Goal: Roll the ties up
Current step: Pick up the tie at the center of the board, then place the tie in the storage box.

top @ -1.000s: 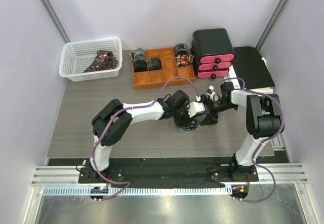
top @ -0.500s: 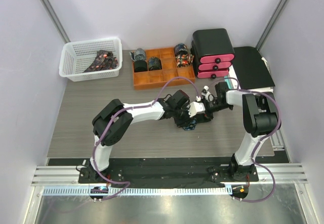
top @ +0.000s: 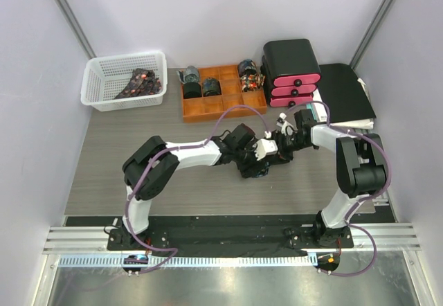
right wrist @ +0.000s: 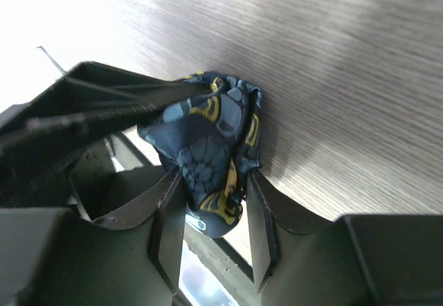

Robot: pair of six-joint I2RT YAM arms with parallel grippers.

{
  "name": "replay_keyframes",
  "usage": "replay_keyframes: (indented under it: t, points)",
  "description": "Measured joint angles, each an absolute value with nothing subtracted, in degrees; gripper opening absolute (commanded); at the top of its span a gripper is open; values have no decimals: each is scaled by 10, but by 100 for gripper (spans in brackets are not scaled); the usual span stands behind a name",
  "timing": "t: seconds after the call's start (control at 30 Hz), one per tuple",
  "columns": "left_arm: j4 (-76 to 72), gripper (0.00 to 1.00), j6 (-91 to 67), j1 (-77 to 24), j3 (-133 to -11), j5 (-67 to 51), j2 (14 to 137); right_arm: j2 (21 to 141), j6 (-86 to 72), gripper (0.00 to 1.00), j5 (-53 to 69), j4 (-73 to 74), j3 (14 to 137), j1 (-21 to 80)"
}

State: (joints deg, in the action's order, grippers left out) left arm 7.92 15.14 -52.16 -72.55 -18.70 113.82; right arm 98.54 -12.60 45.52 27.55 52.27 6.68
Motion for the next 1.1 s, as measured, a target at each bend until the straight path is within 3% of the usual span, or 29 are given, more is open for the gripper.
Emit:
replay_keyframes:
  t: [0.1, 0.6, 0.87, 1.1]
  points:
    - [92, 99, 143, -510, -696, -202, 1107, 971, -129, 1, 440, 270, 523, 68]
    - [202, 100, 90, -392, -653, -272, 887, 951, -156, 1, 385, 278, 599, 78]
    - [251, 100, 45, -345, -648, -289, 880, 981, -156, 1, 284, 290, 828, 123]
    - [282, 100, -5, -275, -648, -292, 880, 1109, -127, 1, 154, 308, 1034, 155]
